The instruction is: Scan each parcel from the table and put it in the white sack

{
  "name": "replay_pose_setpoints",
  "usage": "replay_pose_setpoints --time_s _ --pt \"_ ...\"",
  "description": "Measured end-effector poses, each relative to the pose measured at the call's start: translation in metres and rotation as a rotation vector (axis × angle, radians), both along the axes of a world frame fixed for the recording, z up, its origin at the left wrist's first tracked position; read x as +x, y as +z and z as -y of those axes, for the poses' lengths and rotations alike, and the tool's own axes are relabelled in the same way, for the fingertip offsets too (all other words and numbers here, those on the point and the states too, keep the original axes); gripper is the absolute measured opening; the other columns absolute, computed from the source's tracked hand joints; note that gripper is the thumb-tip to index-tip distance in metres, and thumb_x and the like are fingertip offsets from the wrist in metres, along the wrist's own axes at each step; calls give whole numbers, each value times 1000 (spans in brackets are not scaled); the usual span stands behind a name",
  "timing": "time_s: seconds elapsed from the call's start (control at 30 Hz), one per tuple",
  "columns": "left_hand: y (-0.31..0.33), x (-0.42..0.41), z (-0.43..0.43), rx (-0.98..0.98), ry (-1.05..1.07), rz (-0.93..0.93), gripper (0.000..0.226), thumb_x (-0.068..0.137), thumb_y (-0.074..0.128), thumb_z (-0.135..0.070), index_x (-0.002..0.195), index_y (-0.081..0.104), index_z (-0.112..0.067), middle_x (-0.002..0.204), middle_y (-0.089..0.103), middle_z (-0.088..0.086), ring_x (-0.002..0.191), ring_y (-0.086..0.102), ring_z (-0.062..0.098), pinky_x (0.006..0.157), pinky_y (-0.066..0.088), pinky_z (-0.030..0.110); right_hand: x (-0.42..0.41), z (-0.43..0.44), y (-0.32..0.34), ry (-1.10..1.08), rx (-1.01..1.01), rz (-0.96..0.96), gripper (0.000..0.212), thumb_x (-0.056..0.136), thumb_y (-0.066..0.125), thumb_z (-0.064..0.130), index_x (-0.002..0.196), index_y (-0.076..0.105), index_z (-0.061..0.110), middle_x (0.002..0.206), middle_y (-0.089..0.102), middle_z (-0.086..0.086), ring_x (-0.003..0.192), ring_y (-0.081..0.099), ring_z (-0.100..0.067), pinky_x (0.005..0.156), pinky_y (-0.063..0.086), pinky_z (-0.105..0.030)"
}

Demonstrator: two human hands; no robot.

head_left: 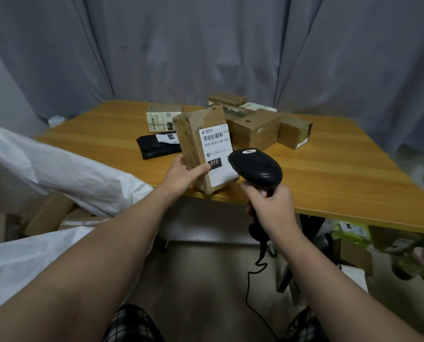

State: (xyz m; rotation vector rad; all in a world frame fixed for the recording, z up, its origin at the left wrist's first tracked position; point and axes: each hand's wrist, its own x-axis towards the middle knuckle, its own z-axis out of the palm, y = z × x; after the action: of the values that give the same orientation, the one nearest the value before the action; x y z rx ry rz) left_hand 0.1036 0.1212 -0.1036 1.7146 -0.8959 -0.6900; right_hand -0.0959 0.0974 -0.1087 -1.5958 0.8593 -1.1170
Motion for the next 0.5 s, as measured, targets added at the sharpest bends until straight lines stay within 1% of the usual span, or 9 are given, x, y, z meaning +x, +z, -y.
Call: replay_pose_setpoints --time_s 0.1,0.17,0.23,0.33,0.5 --pt "-1 1 -1 -1 6 -15 73 87 68 -32 145 27 -16 131 56 4 80 52 -3 56 42 10 4 -3 2 19 -6 -10 26 86 69 15 64 59 4 48 54 0 45 57 -11 48 44 -19" --pt "0 0 -1 -3 9 -17 73 87 68 -32 145 27 -16 132 56 5 82 52 -2 58 42 11 7 -5 2 16 16 -11 28 86 69 16 62 58 9 45 53 5 43 56 -11 46 43 -19" --pt "0 0 -1 -3 7 -21 73 87 68 -33 145 27 -16 134 55 5 87 53 3 60 42 12 8 -5 2 17 38 -7 26 86 69 17 63 58 13 44 53 7 43 56 -11 45 42 -18" --pt "0 0 -2 5 -5 -24 75 87 67 -35 146 25 -17 137 52 6 100 52 11 68 42 15 6 -6 3 15 29 -2 22 87 69 17 67 60 15 46 54 6 43 57 -12 45 43 -19" --pt "2 0 -3 5 -2 -36 75 87 67 -35 146 25 -17 138 52 6 103 51 12 73 41 16 6 -7 3 13 27 -2 21 87 69 16 67 60 15 47 54 5 43 56 -12 45 42 -18"
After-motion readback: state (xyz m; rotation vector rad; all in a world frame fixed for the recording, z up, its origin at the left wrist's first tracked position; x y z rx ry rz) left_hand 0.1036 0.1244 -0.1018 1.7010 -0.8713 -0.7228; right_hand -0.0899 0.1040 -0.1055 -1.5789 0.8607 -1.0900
